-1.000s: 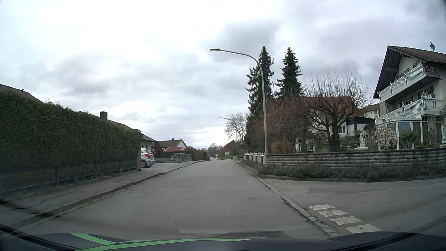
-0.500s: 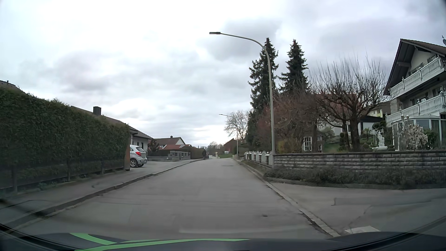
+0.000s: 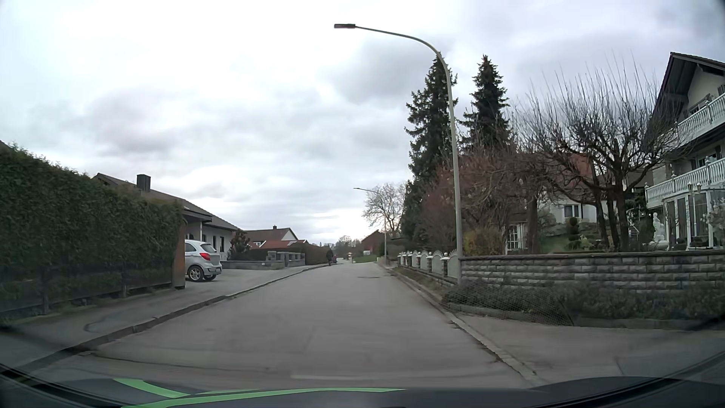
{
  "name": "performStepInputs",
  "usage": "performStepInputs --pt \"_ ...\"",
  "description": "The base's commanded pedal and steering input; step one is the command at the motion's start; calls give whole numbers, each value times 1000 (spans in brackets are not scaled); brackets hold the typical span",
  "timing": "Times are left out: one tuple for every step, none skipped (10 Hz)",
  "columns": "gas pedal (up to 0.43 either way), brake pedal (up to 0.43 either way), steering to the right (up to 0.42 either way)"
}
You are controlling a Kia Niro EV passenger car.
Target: Follow the waypoints while adhering to traffic rules and regulations
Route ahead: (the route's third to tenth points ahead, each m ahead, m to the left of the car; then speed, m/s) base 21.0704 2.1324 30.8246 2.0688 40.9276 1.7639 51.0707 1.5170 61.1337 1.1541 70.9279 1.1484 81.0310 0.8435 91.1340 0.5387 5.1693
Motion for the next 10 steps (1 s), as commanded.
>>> performStepInputs --pt "197 0 0" --pt "197 0 -3" --pt "197 0 -5" --pt "197 0 -5" --pt "197 0 -5" --pt "197 0 -5" --pt "197 0 -5" --pt "197 0 -5" --pt "209 0 -5" --pt "209 0 -5"
